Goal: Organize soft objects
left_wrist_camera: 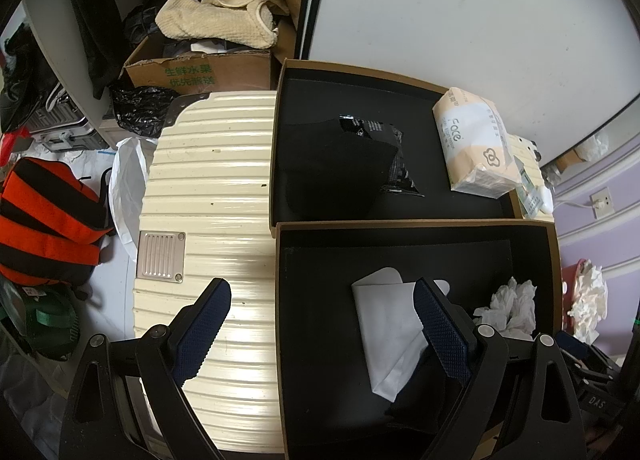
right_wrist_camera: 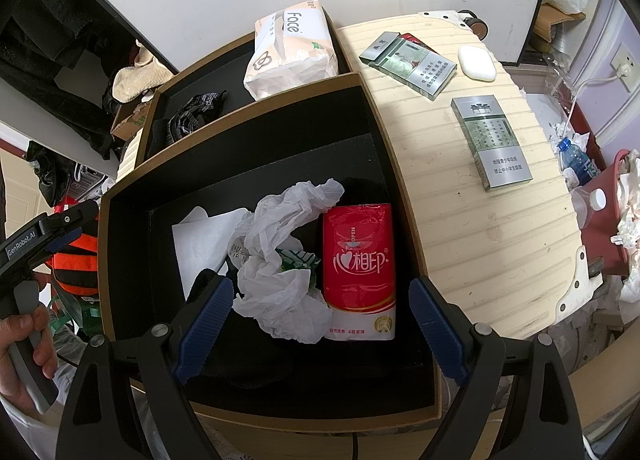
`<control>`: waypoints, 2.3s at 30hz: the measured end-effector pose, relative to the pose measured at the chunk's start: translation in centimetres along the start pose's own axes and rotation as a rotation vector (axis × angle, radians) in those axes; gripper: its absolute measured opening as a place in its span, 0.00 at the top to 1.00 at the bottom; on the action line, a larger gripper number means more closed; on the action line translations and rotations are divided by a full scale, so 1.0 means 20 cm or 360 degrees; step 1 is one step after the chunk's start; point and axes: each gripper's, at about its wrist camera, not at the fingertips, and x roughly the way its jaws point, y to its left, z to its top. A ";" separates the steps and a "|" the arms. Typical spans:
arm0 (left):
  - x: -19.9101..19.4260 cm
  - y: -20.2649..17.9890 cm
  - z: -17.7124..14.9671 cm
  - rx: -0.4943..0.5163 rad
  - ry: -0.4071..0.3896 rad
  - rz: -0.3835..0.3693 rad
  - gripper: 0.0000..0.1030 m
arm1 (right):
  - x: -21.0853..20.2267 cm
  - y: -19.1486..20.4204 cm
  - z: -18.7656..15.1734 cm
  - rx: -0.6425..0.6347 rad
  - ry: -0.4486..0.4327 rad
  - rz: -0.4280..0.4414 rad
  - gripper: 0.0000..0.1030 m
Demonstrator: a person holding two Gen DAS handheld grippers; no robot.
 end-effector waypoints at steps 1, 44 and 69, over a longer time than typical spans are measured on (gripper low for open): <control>0.00 0.00 0.00 0.0000 0.0000 0.0000 0.12 | 0.00 0.00 0.00 0.0000 0.0000 0.0001 0.14; 0.00 0.01 0.00 0.0001 0.0004 -0.0001 0.12 | 0.01 0.00 0.01 0.0066 0.0061 -0.0135 0.14; 0.00 0.01 0.00 0.0001 0.0006 -0.0001 0.12 | 0.02 0.01 0.02 0.0066 0.0062 -0.0137 0.14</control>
